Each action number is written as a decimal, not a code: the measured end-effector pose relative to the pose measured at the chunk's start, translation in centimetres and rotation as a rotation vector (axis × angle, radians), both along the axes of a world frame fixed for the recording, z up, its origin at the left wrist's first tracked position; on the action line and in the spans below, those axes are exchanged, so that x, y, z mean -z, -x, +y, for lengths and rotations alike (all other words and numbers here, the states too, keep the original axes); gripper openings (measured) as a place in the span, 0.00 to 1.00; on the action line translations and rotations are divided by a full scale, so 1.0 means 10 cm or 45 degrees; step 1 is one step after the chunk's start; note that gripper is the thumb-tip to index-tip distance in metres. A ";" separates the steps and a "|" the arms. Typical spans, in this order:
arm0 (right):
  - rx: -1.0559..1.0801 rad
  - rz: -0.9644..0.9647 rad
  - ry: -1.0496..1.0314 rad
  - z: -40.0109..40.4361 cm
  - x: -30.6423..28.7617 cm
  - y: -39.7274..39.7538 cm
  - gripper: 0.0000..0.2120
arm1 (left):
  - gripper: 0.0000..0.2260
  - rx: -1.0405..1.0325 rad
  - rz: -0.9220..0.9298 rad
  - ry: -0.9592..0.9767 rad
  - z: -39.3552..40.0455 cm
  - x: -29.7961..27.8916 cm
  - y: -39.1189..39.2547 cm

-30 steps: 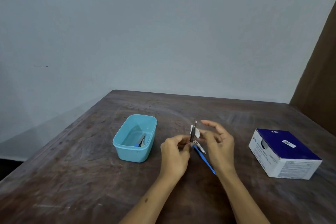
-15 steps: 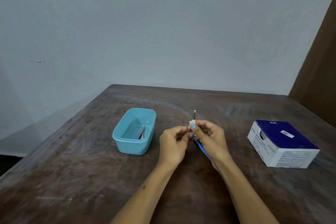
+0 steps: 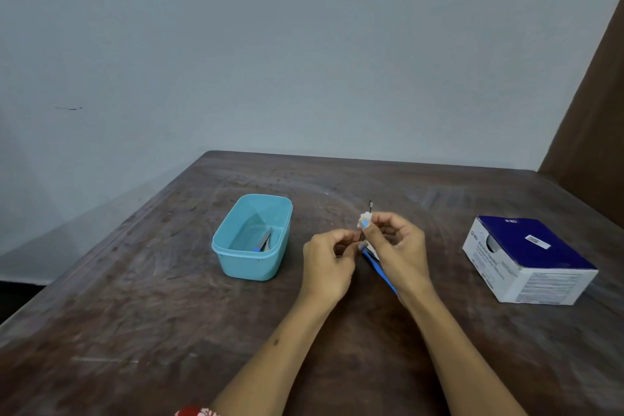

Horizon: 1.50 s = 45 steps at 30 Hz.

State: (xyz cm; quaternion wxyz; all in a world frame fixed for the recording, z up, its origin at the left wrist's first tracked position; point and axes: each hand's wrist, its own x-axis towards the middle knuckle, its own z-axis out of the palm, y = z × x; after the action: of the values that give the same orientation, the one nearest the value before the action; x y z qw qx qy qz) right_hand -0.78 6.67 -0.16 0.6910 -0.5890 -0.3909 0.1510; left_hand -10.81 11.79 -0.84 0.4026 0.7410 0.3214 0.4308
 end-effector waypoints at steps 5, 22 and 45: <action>0.015 -0.042 0.082 0.04 0.07 0.01 0.03 | 0.10 0.010 0.009 0.025 0.04 0.02 0.01; 0.067 -0.045 0.018 0.03 0.08 0.04 0.02 | 0.08 0.066 -0.106 0.078 0.02 0.03 -0.02; 0.007 0.096 0.054 -0.02 -0.01 0.06 0.06 | 0.08 0.195 -0.063 0.170 0.09 0.12 -0.05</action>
State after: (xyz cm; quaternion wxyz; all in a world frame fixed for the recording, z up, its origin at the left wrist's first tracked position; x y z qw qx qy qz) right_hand -1.41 6.46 -0.08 0.6930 -0.5985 -0.3598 0.1794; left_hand -10.30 12.74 -2.01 0.4908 0.7239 0.2816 0.3946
